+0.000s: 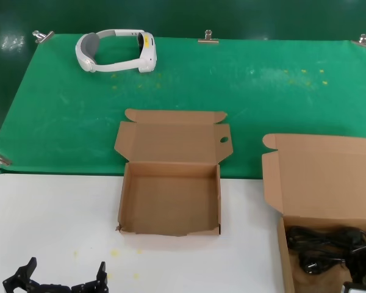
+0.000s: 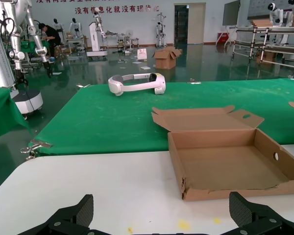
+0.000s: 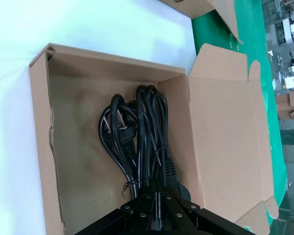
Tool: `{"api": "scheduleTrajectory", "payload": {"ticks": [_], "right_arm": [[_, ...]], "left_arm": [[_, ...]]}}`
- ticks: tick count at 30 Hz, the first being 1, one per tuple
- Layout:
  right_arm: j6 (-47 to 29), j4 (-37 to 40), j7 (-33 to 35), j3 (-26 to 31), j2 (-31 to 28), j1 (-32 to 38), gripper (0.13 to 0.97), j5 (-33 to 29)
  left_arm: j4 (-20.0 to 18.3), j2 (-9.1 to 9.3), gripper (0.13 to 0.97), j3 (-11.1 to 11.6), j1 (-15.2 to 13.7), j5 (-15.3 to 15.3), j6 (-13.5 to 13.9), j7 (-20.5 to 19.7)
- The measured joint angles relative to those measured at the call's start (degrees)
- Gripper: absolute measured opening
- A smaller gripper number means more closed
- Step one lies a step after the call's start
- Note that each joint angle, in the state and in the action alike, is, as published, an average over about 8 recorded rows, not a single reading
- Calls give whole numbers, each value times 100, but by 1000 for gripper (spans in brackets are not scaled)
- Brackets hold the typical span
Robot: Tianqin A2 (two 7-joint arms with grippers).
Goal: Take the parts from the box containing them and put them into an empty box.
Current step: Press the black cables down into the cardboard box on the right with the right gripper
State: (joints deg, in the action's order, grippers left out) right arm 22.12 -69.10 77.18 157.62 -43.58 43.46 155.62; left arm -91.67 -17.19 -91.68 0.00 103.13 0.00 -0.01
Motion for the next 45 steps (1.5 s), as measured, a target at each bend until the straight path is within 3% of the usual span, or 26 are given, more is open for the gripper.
{"api": "scheduleTrajectory", "payload": {"ticks": [13, 26, 35, 45], "right_arm": [[138, -307, 81, -13, -173, -55, 151, 86], [-351, 266, 576, 9, 7, 160, 185, 202], [-455, 468, 692, 11, 152, 300, 286, 210], [-45, -307, 618, 12, -277, 111, 479, 211]], "left_arm": [[0, 0, 966, 0, 0, 0, 0, 0], [0, 0, 966, 0, 0, 0, 0, 0], [0, 0, 966, 0, 0, -1, 0, -2], [0, 0, 966, 0, 0, -1, 0, -2]]}}
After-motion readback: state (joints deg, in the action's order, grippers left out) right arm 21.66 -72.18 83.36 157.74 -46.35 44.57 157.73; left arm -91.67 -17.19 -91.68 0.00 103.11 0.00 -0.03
